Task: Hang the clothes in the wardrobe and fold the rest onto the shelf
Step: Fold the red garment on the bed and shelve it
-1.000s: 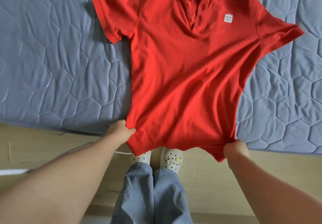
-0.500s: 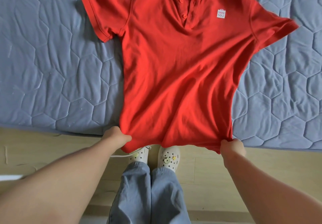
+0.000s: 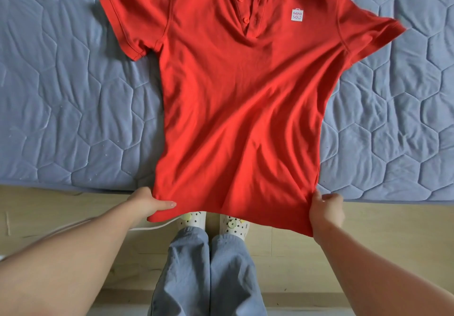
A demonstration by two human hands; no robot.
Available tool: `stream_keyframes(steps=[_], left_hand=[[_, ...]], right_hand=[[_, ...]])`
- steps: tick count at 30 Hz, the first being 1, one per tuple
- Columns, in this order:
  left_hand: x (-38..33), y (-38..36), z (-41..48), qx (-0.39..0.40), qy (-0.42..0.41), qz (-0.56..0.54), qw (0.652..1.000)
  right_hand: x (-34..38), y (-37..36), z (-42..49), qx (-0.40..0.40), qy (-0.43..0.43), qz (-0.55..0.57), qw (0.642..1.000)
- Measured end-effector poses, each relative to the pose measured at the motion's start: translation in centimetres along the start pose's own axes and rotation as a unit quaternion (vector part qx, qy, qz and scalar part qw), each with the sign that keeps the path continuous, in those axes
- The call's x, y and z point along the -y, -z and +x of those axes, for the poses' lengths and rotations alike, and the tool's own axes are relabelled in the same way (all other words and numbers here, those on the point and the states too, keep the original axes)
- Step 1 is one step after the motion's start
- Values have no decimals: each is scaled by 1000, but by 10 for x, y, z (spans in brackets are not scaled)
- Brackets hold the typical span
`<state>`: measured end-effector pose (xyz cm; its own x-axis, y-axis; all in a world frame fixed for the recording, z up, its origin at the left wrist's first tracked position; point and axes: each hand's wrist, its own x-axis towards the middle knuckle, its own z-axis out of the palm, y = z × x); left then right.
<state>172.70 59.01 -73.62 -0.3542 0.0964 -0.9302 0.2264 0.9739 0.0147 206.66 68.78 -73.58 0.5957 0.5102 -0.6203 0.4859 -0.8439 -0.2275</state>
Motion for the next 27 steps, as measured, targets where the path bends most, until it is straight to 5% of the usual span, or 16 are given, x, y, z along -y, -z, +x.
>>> stream_keyframes(steps=[6,14,22,27], left_hand=[[-3,-1,-7,-20,-9,-11,1000],[19,7,-19,-44,-25,-117,992],[16,5,-13,-2,46,115,992],[-18,16,-8,-41,28,224,973]], right_hand=[[-19,7,-6,46,67,-50,995],[-23,27,9,-25,1,-109,994],[-19,26,1,44,-64,-196,977],[12,22,-13,82,-22,-211,974]])
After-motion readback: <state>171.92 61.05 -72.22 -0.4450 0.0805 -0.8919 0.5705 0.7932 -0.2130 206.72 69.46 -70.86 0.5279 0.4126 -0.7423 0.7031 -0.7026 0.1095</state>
